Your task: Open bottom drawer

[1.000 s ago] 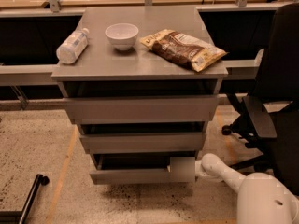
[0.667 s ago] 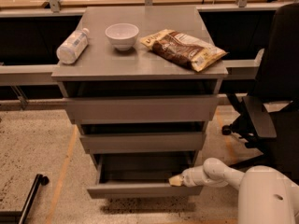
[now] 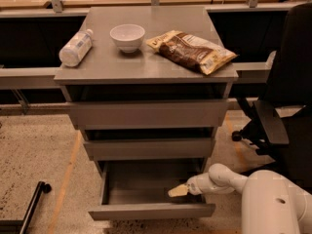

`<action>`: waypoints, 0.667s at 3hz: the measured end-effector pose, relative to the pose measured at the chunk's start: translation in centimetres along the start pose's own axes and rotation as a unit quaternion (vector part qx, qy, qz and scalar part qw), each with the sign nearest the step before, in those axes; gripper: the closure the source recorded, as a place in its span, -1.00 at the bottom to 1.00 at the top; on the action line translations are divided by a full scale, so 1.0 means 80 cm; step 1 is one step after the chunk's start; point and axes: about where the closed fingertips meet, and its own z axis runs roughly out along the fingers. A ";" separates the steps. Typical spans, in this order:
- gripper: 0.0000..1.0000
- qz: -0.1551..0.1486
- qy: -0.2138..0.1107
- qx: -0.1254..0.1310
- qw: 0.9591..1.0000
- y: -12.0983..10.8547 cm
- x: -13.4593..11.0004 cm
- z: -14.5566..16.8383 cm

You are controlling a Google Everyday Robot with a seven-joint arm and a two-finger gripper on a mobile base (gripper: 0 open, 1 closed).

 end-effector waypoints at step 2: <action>-1.00 0.098 0.079 -0.029 0.992 0.026 0.090 0.011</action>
Offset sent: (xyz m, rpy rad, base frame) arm -0.1243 -0.0073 -0.0362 -0.0006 0.4478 -0.0705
